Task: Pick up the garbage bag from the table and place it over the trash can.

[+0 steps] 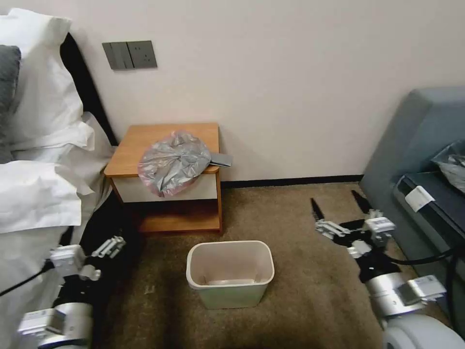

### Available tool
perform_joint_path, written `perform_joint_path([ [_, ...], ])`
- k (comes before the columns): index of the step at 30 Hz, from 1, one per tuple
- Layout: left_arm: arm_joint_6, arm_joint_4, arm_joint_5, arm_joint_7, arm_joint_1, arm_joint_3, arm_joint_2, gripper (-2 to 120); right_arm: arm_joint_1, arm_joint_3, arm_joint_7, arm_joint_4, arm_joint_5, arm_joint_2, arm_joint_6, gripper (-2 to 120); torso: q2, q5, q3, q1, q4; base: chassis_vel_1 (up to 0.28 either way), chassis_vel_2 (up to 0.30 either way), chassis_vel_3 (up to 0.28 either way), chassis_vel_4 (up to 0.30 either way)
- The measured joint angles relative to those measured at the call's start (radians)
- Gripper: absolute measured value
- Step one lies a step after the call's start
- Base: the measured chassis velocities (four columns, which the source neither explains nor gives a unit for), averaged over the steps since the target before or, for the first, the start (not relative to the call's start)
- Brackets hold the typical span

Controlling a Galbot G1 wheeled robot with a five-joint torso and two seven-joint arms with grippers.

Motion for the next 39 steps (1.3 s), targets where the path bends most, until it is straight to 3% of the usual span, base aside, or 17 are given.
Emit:
perform_joint_path([
  [4,-0.016,0.016,0.019,0.002,0.003,0.014,0.000,100,0.069,-0.048,0.001,-0.058,-0.073,-0.036,0.011,100,0.000,-0.0001,0.000,0.000,0.0001,0.000,0.000,0.000,0.000],
  [7,-0.036,0.044,0.044,0.002,0.004,0.039,-0.006,100,0.197,-0.133,-0.007,-0.195,-0.217,-0.089,0.069,100,0.000,0.0000,0.000,0.000,0.0000,0.000,0.000,0.000,0.000],
  [15,-0.046,0.086,0.067,-0.004,-0.008,0.060,-0.018,100,0.428,-0.289,0.002,-0.383,-0.415,-0.125,0.127,100,0.000,0.0000,0.000,0.000,0.0001,0.000,0.000,0.000,0.000],
  [18,-0.046,0.106,0.078,-0.013,-0.016,0.063,-0.018,100,0.555,-0.358,0.042,-0.483,-0.559,-0.142,0.141,100,0.000,-0.0002,0.000,0.000,0.0002,0.000,0.000,0.000,0.000],
  [21,-0.046,0.123,0.079,-0.015,-0.024,0.063,-0.017,100,0.632,-0.405,0.064,-0.561,-0.615,-0.152,0.151,100,0.000,-0.0001,0.000,0.000,-0.0002,0.000,0.000,0.000,0.000],
  [30,-0.038,0.152,0.080,-0.018,-0.046,0.065,-0.030,100,0.849,-0.506,0.072,-0.766,-0.784,-0.116,0.228,100,0.000,0.0000,0.000,0.000,0.0000,0.000,0.000,0.000,0.000],
  [39,-0.035,0.170,0.075,-0.018,-0.058,0.046,-0.021,100,0.990,-0.605,0.068,-0.906,-0.848,-0.061,0.251,100,0.000,-0.0003,0.000,0.000,0.0001,0.000,0.000,0.000,0.000],
])
